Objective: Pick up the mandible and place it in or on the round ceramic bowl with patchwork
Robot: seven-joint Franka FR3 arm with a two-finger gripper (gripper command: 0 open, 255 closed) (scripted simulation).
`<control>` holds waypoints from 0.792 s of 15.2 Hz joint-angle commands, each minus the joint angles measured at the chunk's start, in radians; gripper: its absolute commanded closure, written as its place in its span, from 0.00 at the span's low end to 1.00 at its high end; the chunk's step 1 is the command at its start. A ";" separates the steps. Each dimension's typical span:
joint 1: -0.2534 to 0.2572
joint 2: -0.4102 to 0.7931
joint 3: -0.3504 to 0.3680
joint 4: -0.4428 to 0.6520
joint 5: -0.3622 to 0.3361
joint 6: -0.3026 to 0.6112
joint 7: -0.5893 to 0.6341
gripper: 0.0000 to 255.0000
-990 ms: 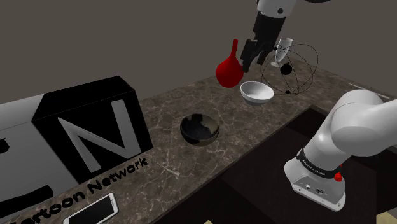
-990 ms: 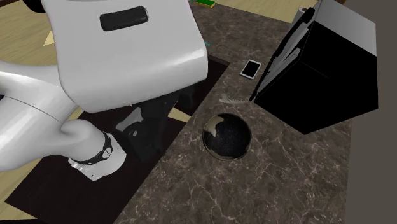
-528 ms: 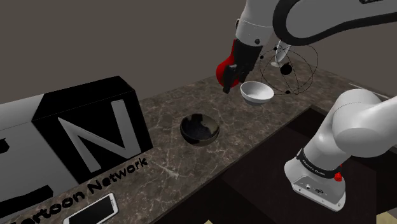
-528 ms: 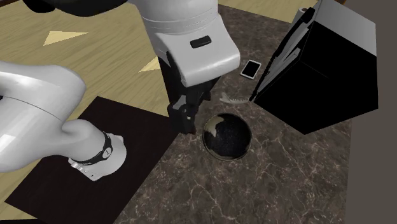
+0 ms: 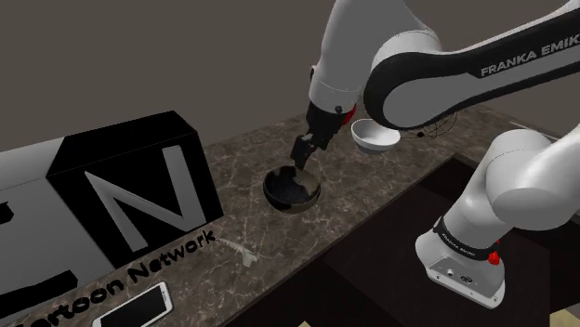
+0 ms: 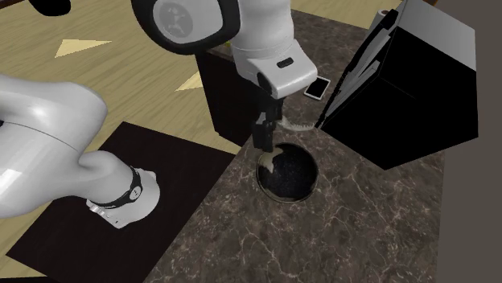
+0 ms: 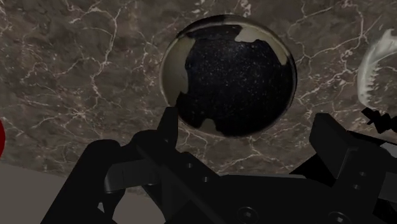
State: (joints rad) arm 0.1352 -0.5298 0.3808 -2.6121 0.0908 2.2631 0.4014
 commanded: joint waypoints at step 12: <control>-0.137 0.493 0.354 0.140 -0.471 0.339 0.488 0.00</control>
State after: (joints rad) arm 0.0127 -0.0846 0.7088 -2.4936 -0.2980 2.5906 0.8212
